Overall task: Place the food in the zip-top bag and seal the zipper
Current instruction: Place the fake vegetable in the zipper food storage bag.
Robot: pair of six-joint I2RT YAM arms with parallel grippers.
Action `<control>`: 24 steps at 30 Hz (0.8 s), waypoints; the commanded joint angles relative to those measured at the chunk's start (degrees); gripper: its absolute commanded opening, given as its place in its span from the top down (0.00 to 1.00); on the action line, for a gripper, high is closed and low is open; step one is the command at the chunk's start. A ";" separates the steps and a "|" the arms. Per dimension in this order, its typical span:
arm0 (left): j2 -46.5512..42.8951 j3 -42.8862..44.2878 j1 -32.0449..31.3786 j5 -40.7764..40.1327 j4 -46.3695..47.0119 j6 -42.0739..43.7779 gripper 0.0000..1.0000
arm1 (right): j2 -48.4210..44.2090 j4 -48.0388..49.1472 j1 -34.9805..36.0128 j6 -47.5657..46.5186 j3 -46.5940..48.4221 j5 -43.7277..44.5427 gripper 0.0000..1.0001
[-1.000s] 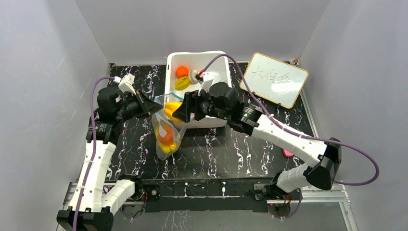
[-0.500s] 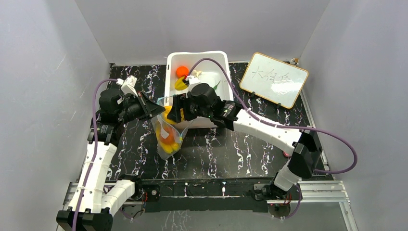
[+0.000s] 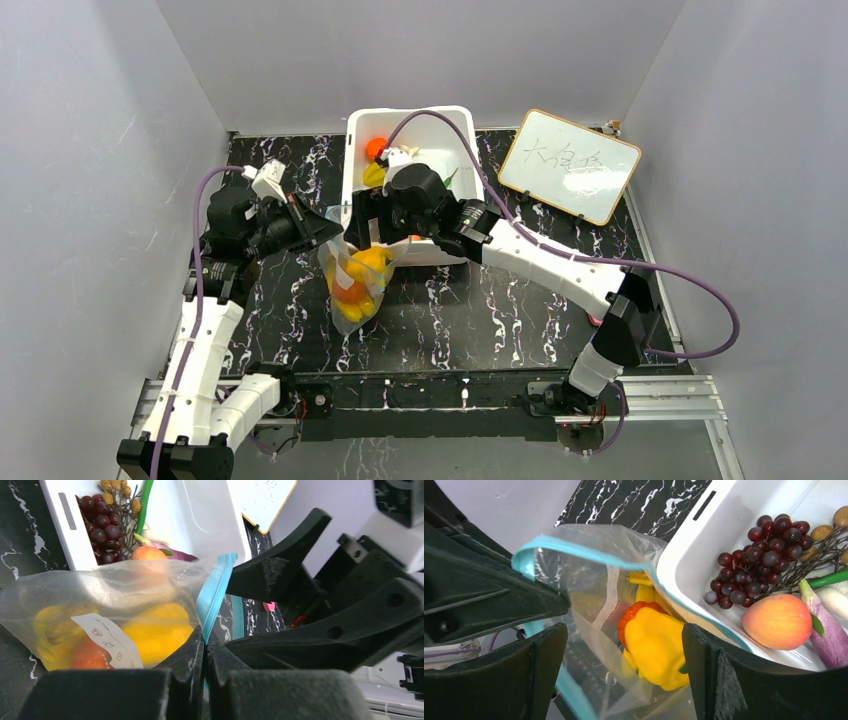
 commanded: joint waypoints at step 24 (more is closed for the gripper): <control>-2.73 6.09 -0.35 -21.15 -8.56 15.87 1.00 | 0.20 9.43 -10.87 -15.30 5.85 13.25 0.37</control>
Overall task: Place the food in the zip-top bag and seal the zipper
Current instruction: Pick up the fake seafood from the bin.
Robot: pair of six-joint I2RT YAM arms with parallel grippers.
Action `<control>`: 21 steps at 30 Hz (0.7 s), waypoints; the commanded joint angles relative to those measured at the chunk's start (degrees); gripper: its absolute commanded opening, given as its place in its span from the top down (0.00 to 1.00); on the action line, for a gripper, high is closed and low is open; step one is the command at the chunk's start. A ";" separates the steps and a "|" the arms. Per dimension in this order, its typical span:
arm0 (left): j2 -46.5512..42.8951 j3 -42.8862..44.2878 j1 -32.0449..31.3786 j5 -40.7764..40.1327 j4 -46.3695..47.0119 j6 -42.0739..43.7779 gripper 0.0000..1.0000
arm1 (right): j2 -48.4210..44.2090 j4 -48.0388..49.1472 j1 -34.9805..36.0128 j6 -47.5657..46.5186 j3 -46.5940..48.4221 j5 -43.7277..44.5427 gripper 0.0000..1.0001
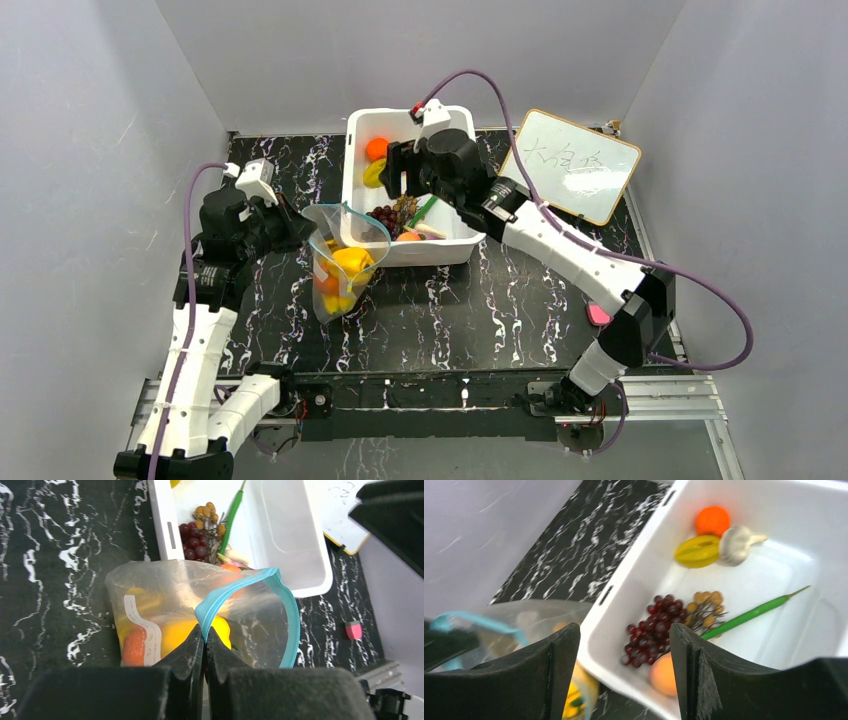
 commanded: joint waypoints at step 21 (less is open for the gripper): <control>-1.75 0.24 -1.49 -1.51 0.63 3.66 1.00 | 36.19 16.33 -12.38 -6.07 20.74 6.07 0.61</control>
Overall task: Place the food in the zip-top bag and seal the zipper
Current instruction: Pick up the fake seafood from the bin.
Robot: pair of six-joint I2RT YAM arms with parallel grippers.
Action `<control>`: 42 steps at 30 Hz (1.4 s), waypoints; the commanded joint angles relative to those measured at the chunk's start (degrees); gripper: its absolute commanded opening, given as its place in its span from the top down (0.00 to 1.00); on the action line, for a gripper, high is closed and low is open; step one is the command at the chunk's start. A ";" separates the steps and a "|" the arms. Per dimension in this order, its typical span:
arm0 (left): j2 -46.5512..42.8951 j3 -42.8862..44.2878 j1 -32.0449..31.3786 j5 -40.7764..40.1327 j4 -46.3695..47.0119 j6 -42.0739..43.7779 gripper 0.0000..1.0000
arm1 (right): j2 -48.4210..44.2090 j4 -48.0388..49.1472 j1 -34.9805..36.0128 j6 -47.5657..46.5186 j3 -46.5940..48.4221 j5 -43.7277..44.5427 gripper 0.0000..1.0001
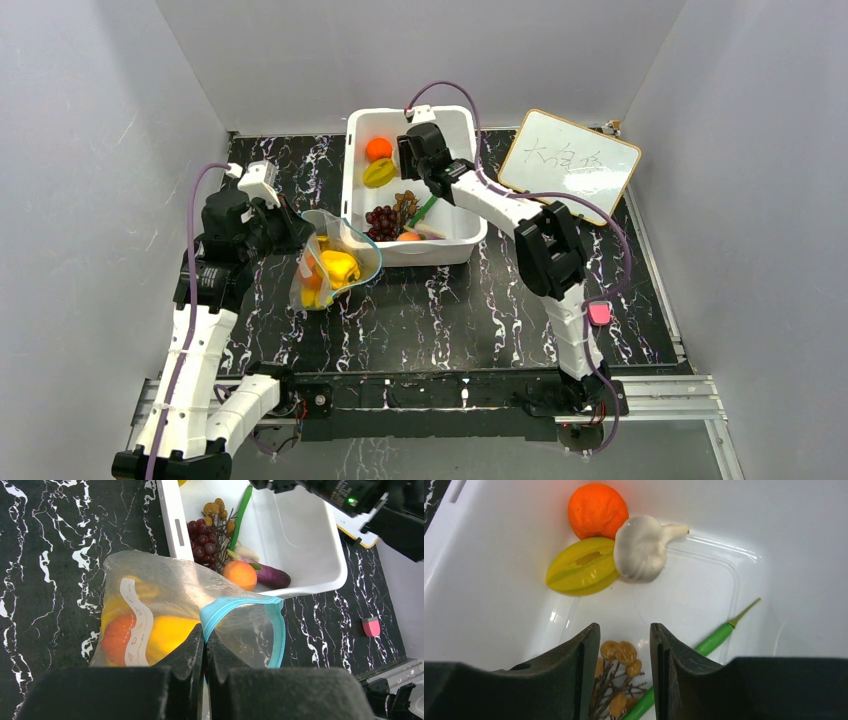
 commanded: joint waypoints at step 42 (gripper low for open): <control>-2.08 -1.91 -3.65 0.59 0.58 0.77 1.00 | 26.00 12.65 -2.52 -0.93 24.56 7.44 0.75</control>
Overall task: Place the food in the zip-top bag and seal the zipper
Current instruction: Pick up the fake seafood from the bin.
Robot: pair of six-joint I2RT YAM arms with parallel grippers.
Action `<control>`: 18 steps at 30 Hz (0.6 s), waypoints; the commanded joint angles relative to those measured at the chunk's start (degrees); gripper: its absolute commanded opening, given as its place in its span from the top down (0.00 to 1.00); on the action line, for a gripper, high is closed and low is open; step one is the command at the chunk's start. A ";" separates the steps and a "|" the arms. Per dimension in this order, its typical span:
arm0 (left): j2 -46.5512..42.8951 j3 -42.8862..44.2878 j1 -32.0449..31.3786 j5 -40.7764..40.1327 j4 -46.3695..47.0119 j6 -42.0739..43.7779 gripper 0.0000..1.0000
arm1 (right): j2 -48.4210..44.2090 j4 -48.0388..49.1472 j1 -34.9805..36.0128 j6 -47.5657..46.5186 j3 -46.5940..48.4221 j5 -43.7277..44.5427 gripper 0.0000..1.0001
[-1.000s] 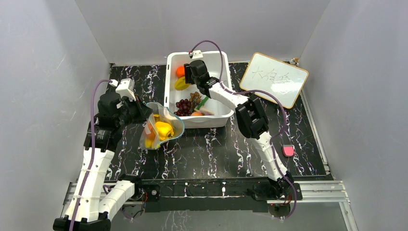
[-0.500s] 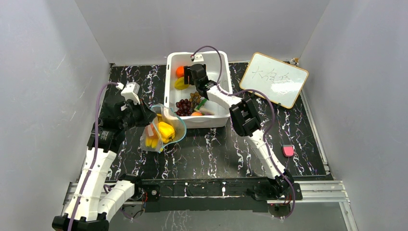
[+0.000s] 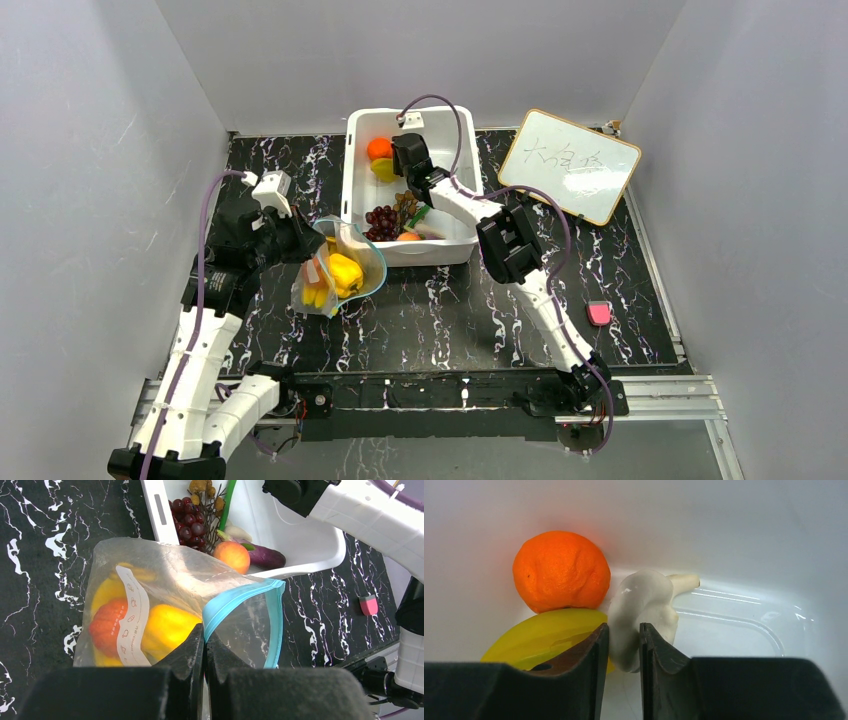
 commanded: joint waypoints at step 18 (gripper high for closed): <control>-0.87 3.21 -0.48 0.02 0.90 -1.47 1.00 | -13.49 4.57 -1.51 -2.27 -11.30 -3.95 1.00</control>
